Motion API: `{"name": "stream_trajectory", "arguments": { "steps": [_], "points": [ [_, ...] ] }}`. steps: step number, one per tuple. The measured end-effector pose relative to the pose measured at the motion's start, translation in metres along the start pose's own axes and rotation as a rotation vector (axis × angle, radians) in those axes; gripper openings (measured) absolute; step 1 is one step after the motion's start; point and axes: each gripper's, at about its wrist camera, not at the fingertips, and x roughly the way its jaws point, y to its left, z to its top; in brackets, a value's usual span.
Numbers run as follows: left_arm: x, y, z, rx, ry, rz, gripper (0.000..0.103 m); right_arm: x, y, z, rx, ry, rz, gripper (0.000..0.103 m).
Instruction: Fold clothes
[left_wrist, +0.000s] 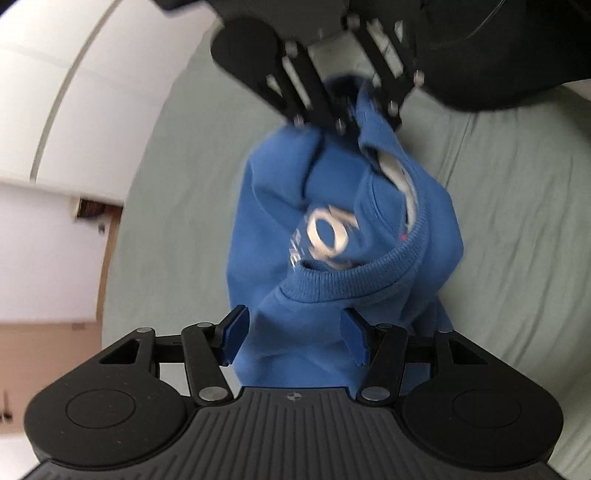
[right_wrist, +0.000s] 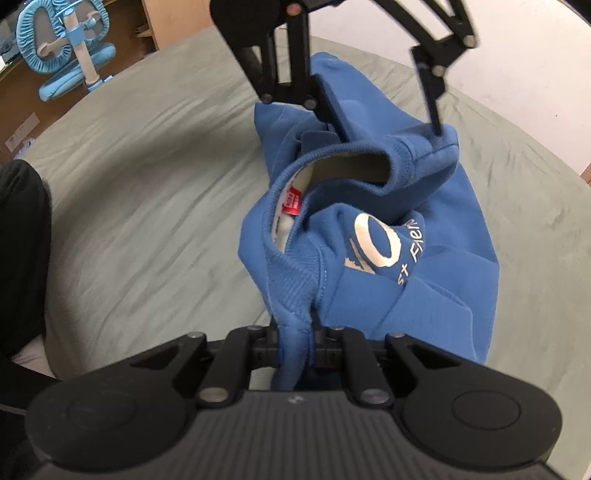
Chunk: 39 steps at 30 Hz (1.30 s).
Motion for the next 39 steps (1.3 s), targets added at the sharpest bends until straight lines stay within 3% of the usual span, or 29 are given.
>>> {"name": "stream_trajectory", "arguments": {
  "steps": [8,11,13,16,20,24,31,34,39],
  "points": [
    [0.035,-0.009,0.01,0.218,0.085,-0.077,0.054,0.003,-0.005,0.003,0.001,0.002,0.015,0.012],
    [0.045,-0.011,0.009,0.212,0.091,-0.07,0.053,0.003,-0.006,0.001,0.0,-0.002,0.016,0.012],
    [0.049,-0.012,0.006,0.177,0.1,-0.073,0.041,0.0,-0.006,0.0,0.005,-0.006,0.014,0.012],
    [0.045,-0.015,0.0,0.109,0.118,-0.077,0.025,-0.002,-0.007,-0.001,0.013,-0.009,0.008,0.012],
    [0.033,-0.018,-0.009,-0.077,0.157,-0.1,0.018,-0.008,-0.006,-0.003,0.025,-0.01,-0.017,0.012],
    [0.011,-0.025,-0.026,-0.305,0.196,-0.079,0.011,-0.019,-0.003,-0.003,0.045,-0.022,-0.066,0.013],
    [-0.069,-0.052,-0.057,-0.73,0.149,0.083,0.009,-0.075,0.0,0.012,0.081,-0.129,-0.207,0.013],
    [-0.098,-0.054,-0.06,-0.779,0.15,0.138,0.009,-0.107,0.01,0.036,0.042,-0.157,-0.276,0.013],
    [-0.172,-0.045,-0.054,-0.785,0.224,0.193,0.009,-0.145,0.036,0.08,-0.087,-0.135,-0.356,0.013]
  ]
}}
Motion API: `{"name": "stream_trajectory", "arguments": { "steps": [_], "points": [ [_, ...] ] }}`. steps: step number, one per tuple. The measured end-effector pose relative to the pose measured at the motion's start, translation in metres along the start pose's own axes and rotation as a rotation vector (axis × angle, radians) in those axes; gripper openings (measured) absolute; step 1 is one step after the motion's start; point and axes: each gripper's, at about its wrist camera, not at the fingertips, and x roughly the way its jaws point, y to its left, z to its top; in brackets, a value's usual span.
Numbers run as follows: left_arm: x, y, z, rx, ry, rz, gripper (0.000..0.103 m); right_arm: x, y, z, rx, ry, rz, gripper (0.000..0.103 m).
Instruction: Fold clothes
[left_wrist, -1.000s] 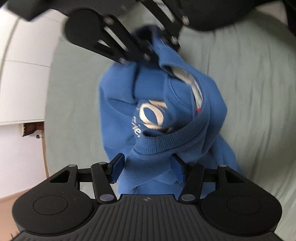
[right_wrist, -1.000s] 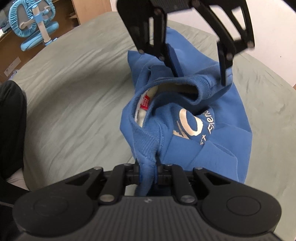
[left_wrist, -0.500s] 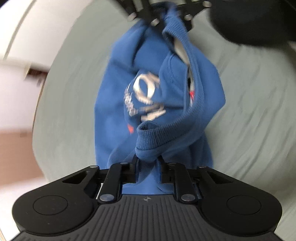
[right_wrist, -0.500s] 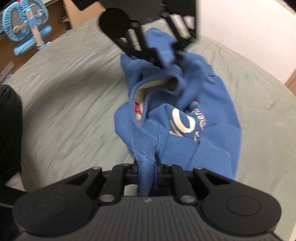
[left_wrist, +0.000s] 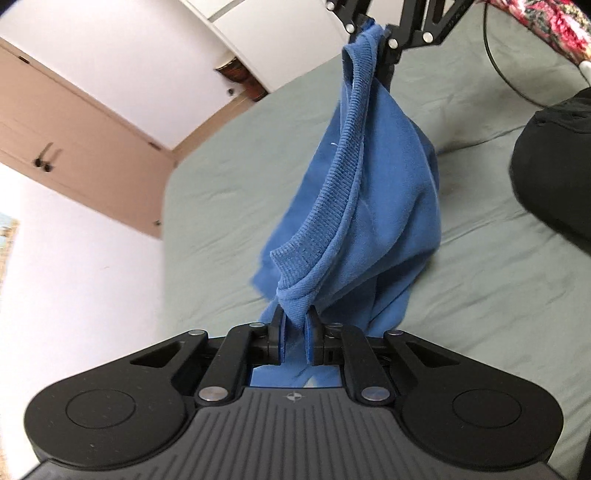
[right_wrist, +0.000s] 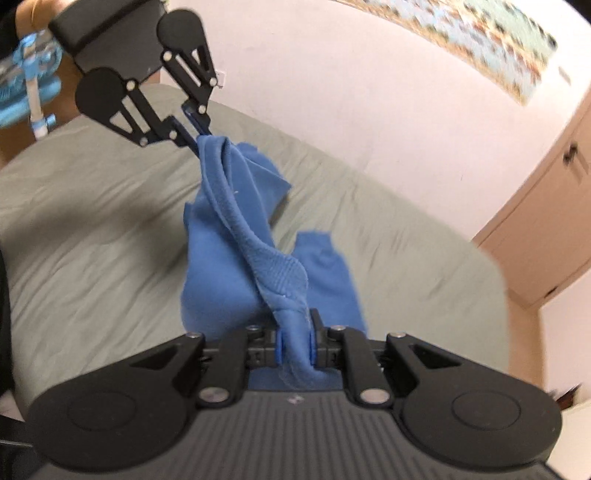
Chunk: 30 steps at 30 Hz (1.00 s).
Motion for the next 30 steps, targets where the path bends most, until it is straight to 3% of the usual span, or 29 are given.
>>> {"name": "stream_trajectory", "arguments": {
  "steps": [7,10,14,18,24,26,28,30],
  "points": [
    [-0.067,-0.005,-0.016,-0.004,0.084,0.001,0.009,-0.04,0.037,0.052,-0.19,0.027,0.031,0.013],
    [-0.072,-0.027,-0.032,-0.03,0.115,-0.069,0.009,-0.035,0.057,0.056,-0.232,0.048,0.066,0.013],
    [-0.045,-0.049,-0.041,-0.04,0.148,-0.105,0.009,-0.018,0.072,0.053,-0.251,0.077,0.094,0.013],
    [-0.017,-0.045,-0.054,-0.052,0.177,-0.099,0.008,0.007,0.07,0.046,-0.251,0.117,0.1,0.013],
    [0.027,-0.019,-0.065,-0.117,0.125,-0.126,0.009,0.06,0.048,0.045,-0.185,0.147,0.114,0.013],
    [0.042,-0.025,-0.065,-0.151,0.101,-0.164,0.011,0.068,0.044,0.046,-0.18,0.145,0.126,0.013],
    [0.052,-0.04,-0.065,-0.176,0.075,-0.173,0.03,0.074,0.044,0.046,-0.172,0.144,0.138,0.013],
    [0.056,-0.063,-0.071,-0.214,0.024,-0.178,0.036,0.077,0.043,0.045,-0.166,0.146,0.151,0.013]
  ]
}}
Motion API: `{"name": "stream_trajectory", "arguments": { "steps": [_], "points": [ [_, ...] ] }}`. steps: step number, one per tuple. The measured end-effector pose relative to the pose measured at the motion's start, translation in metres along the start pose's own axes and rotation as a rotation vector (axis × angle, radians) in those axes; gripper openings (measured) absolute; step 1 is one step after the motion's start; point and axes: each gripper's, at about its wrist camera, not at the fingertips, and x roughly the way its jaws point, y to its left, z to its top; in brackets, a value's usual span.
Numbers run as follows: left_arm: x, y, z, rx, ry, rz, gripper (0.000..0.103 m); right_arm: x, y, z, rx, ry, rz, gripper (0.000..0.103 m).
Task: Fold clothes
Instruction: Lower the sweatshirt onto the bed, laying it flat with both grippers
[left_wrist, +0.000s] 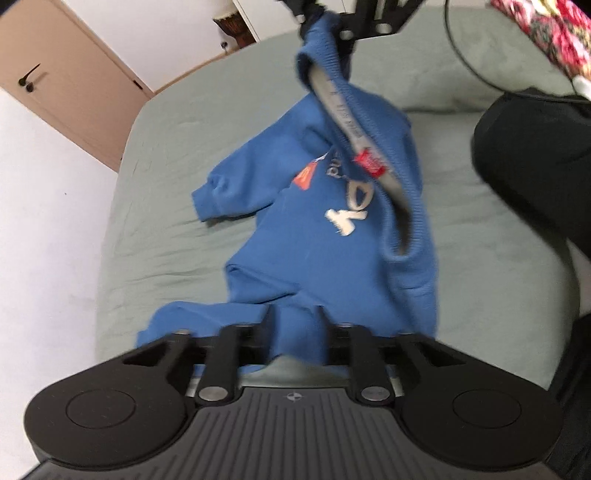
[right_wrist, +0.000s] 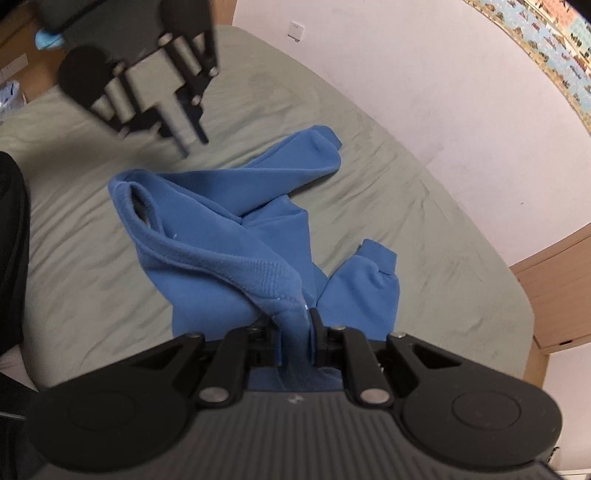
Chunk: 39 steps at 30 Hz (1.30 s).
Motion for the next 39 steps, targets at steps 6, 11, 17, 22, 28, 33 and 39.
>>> {"name": "stream_trajectory", "arguments": {
  "steps": [6,11,17,22,28,33,39],
  "points": [
    [-0.03,-0.011,-0.029,-0.208,-0.123,-0.08,0.05,0.011,0.002,0.0,0.002,-0.006,0.01,0.013],
    [-0.064,-0.018,-0.031,-0.374,-0.203,-0.175,0.06,0.018,0.01,0.0,-0.012,0.006,0.01,0.013],
    [-0.033,-0.048,-0.024,-0.357,-0.135,-0.153,0.061,0.012,0.016,0.001,-0.015,-0.005,-0.001,0.013],
    [-0.002,-0.057,-0.018,-0.393,-0.155,-0.109,0.061,0.014,0.016,-0.003,-0.006,-0.016,0.004,0.013],
    [0.024,-0.053,-0.008,-0.383,-0.127,-0.156,0.01,0.015,0.01,-0.013,0.018,-0.008,0.016,0.013],
    [0.034,-0.029,0.009,-0.257,-0.027,-0.077,0.008,0.034,0.006,-0.021,-0.012,0.065,0.003,0.013],
    [0.021,0.077,0.03,-0.236,0.026,0.133,0.008,0.053,-0.043,0.012,-0.064,0.073,-0.169,0.01]
  ]
}}
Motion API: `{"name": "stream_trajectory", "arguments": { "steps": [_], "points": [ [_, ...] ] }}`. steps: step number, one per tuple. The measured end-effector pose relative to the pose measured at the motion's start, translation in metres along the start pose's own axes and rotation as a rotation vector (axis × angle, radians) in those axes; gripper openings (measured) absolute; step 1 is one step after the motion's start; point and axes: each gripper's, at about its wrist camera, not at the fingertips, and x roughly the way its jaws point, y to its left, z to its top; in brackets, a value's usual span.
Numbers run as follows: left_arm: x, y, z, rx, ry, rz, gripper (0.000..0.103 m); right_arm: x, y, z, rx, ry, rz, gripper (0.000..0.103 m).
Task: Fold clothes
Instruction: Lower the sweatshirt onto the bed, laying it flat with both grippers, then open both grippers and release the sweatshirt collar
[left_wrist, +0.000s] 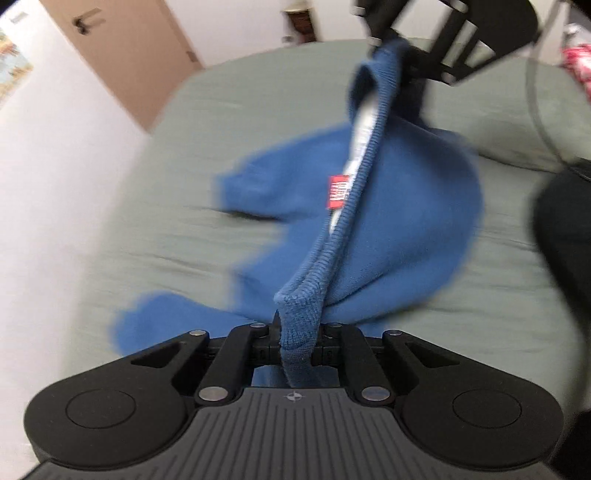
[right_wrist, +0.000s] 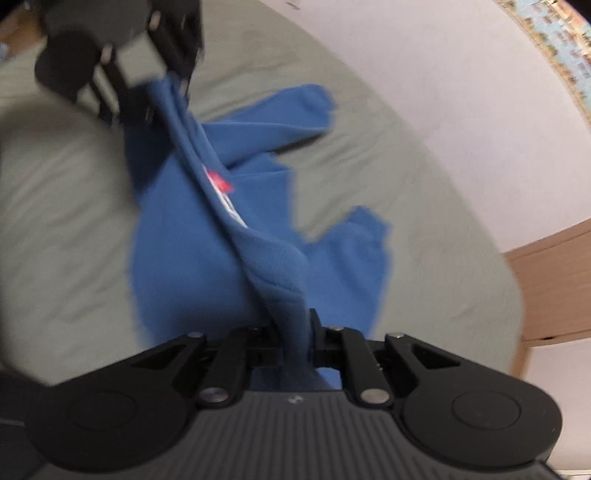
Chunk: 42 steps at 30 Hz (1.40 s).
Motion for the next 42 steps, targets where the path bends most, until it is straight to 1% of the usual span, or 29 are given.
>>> {"name": "stream_trajectory", "arguments": {
  "steps": [1,2,3,4,6,8,9,11,12,13,15,16,19,22,24,25,26,27,29,31,32,33,34,35,37,40,42],
  "points": [
    [-0.001,0.012,0.006,-0.002,-0.002,0.018,0.008,0.002,-0.017,0.011,0.005,-0.015,-0.052,0.01],
    [-0.005,0.033,0.016,-0.007,-0.006,0.059,0.008,0.001,-0.029,0.02,0.01,-0.03,-0.09,0.009],
    [-0.012,0.055,0.028,-0.007,-0.013,0.105,0.007,-0.003,-0.053,0.039,0.017,-0.061,-0.165,0.008],
    [-0.019,0.073,0.037,-0.002,-0.019,0.141,0.008,-0.011,-0.078,0.057,0.015,-0.091,-0.237,0.008],
    [-0.047,0.118,0.061,-0.002,-0.047,0.244,0.008,-0.047,-0.124,0.09,0.051,-0.167,-0.347,0.008],
    [-0.092,0.165,0.087,-0.019,-0.096,0.362,0.007,-0.086,-0.17,0.123,0.093,-0.245,-0.454,0.008],
    [-0.129,0.19,0.102,-0.023,-0.132,0.436,0.007,-0.104,-0.182,0.133,0.095,-0.28,-0.498,0.008],
    [-0.168,0.209,0.114,-0.006,-0.166,0.523,0.008,-0.14,-0.201,0.149,0.088,-0.345,-0.579,0.008],
    [-0.197,0.216,0.12,0.007,-0.182,0.567,0.008,-0.164,-0.209,0.157,0.082,-0.385,-0.621,0.008],
    [-0.214,0.216,0.121,0.019,-0.183,0.578,0.008,-0.183,-0.212,0.162,0.08,-0.407,-0.632,0.008],
    [-0.225,0.208,0.117,0.046,-0.165,0.565,0.008,-0.201,-0.208,0.161,0.053,-0.411,-0.615,0.008],
    [-0.226,0.202,0.113,0.059,-0.153,0.554,0.008,-0.201,-0.199,0.157,0.034,-0.396,-0.6,0.008],
    [-0.201,0.155,0.082,0.1,-0.08,0.452,0.008,-0.192,-0.173,0.145,-0.005,-0.351,-0.565,0.008],
    [-0.172,0.114,0.057,0.117,-0.037,0.375,0.007,-0.146,-0.109,0.11,-0.019,-0.277,-0.473,0.008],
    [-0.131,0.061,0.022,0.123,0.014,0.277,0.007,-0.111,-0.065,0.085,-0.022,-0.229,-0.402,0.008],
    [-0.116,0.043,0.006,0.124,0.033,0.241,0.007,-0.09,-0.039,0.07,-0.033,-0.198,-0.362,0.008],
    [-0.089,0.011,-0.017,0.128,0.066,0.19,0.007,-0.066,-0.012,0.054,-0.047,-0.165,-0.32,0.007],
    [-0.073,-0.009,-0.03,0.13,0.088,0.158,0.007,-0.043,0.015,0.039,-0.06,-0.132,-0.279,0.007],
    [-0.029,-0.062,-0.064,0.144,0.152,0.075,0.008,-0.001,0.069,0.005,-0.081,-0.068,-0.186,0.007],
    [0.01,-0.113,-0.096,0.173,0.208,0.018,0.008,0.036,0.116,-0.024,-0.087,-0.012,-0.107,0.007],
    [0.02,-0.127,-0.103,0.183,0.221,0.01,0.008,0.054,0.135,-0.035,-0.091,0.01,-0.074,0.007],
    [0.034,-0.15,-0.116,0.217,0.236,0.019,0.008,0.067,0.151,-0.046,-0.089,0.024,-0.046,0.007],
    [0.044,-0.167,-0.127,0.237,0.24,0.032,0.008,0.077,0.165,-0.056,-0.081,0.033,-0.032,0.007],
    [0.047,-0.174,-0.131,0.231,0.236,0.033,0.008,0.082,0.172,-0.061,-0.079,0.035,-0.032,0.007],
    [0.049,-0.176,-0.135,0.22,0.231,0.028,0.008,0.09,0.18,-0.073,-0.041,0.033,-0.012,0.008],
    [0.048,-0.172,-0.136,0.229,0.238,0.035,0.008,0.086,0.173,-0.072,0.007,0.019,0.017,0.008],
    [0.044,-0.171,-0.133,0.238,0.238,0.038,0.008,0.081,0.166,-0.069,0.01,0.019,0.037,0.008]
  ]
}}
